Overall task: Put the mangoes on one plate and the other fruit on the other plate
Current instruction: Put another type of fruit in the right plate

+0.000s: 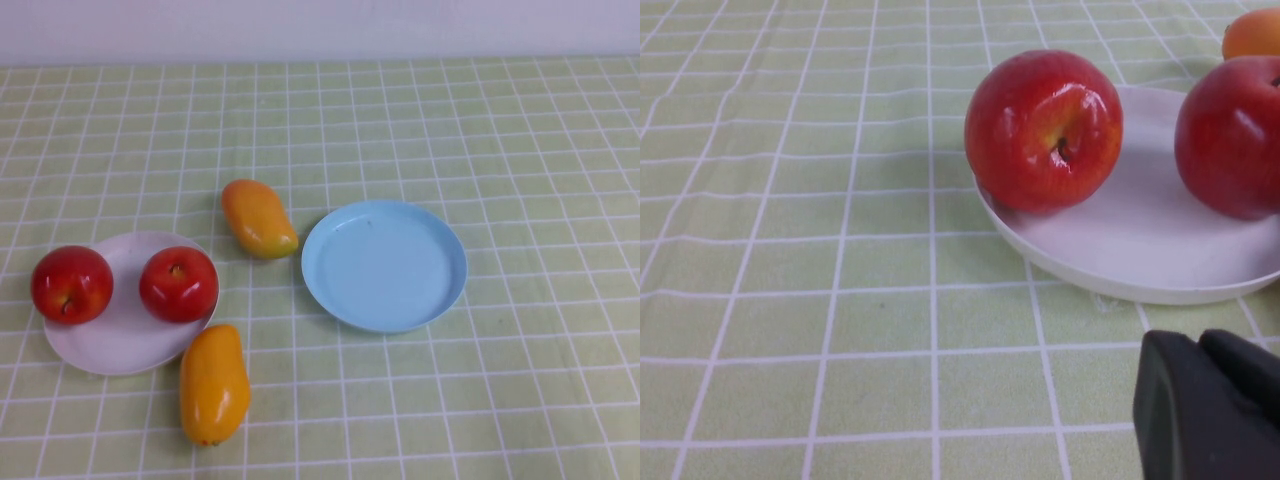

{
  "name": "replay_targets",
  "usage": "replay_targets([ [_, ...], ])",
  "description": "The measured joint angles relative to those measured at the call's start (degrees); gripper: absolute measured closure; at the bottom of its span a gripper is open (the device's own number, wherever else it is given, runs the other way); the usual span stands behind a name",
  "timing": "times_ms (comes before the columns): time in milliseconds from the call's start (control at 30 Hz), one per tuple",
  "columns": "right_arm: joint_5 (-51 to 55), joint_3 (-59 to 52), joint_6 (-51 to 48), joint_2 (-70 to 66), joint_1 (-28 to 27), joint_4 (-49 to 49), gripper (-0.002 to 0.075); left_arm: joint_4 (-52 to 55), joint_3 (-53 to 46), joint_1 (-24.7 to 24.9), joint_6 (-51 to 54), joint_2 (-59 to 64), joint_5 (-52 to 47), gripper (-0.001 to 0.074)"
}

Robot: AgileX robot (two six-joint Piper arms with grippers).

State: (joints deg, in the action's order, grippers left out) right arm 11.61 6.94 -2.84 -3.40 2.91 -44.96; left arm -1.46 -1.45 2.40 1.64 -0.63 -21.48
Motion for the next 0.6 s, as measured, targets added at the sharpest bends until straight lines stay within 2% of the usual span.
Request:
replay_targets([
  [300,30.8,20.7,-5.6,-26.4,0.0,6.6,0.0742,0.0,0.0,0.0,0.0,0.0,0.0,0.0733],
  [600,39.4,34.7,-11.7,-50.4,1.3,8.9,0.0742,0.0,0.0,0.0,0.0,0.0,0.0,0.0733],
])
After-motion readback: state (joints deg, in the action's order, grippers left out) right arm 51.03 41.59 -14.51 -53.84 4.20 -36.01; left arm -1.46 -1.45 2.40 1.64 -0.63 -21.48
